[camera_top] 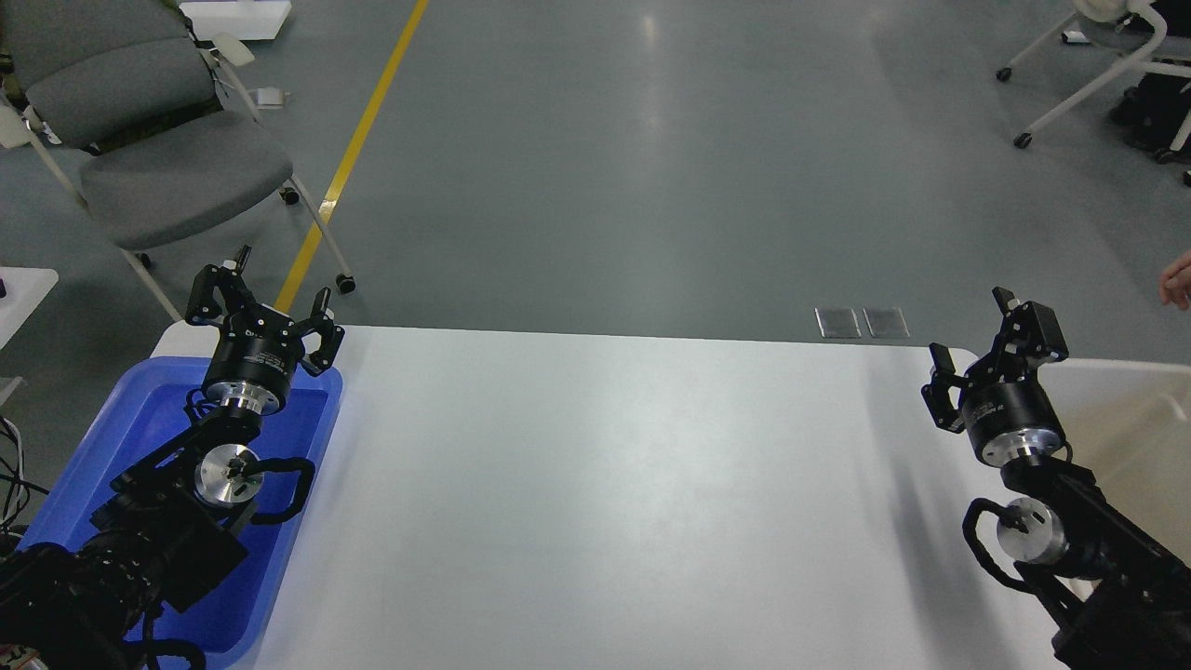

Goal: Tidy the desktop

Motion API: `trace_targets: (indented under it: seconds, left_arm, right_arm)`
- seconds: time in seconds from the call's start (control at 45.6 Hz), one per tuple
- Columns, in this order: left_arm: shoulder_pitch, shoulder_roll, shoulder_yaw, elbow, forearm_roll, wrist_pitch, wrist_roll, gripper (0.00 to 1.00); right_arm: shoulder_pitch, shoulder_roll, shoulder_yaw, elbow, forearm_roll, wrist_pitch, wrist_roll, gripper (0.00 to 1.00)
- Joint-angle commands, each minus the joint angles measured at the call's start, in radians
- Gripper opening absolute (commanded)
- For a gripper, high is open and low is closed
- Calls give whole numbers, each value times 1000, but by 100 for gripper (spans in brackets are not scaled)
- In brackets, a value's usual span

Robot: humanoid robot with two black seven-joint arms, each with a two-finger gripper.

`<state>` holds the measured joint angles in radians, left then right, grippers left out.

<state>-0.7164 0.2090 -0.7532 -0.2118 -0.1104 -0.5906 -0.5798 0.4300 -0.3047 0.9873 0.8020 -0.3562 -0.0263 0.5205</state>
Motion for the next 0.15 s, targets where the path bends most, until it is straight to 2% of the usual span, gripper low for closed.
trace_targets:
  seconds: [0.0,0.132]
  left_arm:
    - [0,0,0,0,0,0,0,100]
    - [0,0,0,0,0,0,0,100]
  right_arm:
    - [-17,108,70,16,-35,2,35,100]
    - [-14,128,85,9,-35,0,35,100]
